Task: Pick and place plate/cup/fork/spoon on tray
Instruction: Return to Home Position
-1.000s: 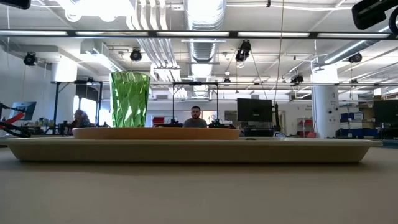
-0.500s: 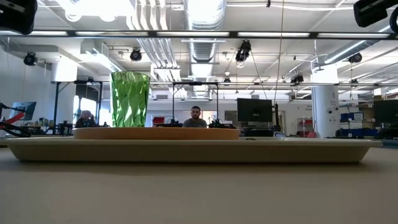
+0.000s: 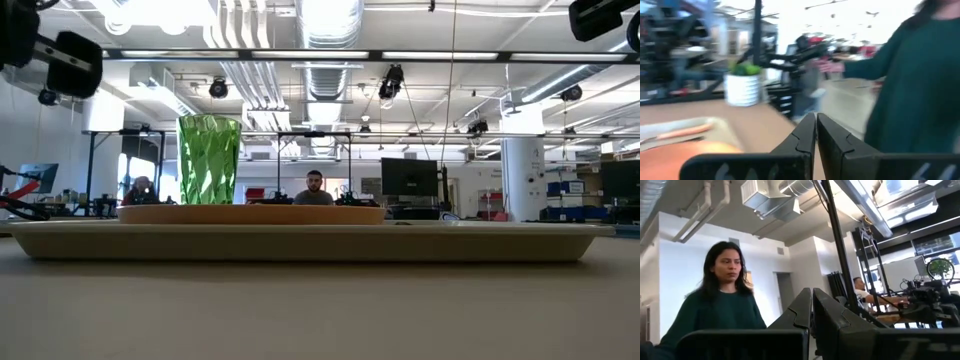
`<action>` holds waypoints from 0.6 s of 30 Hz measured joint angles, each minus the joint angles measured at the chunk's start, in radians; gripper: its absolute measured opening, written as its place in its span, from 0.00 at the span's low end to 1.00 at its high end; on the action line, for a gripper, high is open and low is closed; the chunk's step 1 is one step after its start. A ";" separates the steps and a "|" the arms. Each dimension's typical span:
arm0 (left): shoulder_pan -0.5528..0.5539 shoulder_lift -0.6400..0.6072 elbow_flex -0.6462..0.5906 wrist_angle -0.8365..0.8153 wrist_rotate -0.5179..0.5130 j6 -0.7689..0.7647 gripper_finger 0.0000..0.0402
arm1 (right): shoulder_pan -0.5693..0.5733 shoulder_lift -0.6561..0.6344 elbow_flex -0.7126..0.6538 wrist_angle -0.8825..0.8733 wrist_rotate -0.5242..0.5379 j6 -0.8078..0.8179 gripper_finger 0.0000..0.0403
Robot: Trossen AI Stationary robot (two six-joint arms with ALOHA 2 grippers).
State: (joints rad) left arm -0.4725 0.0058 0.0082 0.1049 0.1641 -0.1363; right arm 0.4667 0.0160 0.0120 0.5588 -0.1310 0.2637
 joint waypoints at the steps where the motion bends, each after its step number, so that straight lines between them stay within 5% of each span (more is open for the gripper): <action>1: 0.000 0.000 0.000 -0.012 -0.023 0.010 0.00 | 0.000 0.002 0.000 -0.004 0.000 -0.004 0.02; 9: 0.001 -0.001 -0.001 -0.029 -0.034 0.021 0.00 | 0.000 0.045 0.000 -0.060 0.011 -0.047 0.02; 18: 0.060 -0.003 -0.002 -0.008 -0.127 0.118 0.00 | -0.028 0.063 0.000 -0.134 0.158 -0.122 0.02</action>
State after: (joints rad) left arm -0.4121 0.0029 0.0059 0.0967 0.0372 -0.0185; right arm 0.4386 0.0792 0.0116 0.4243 0.0265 0.1413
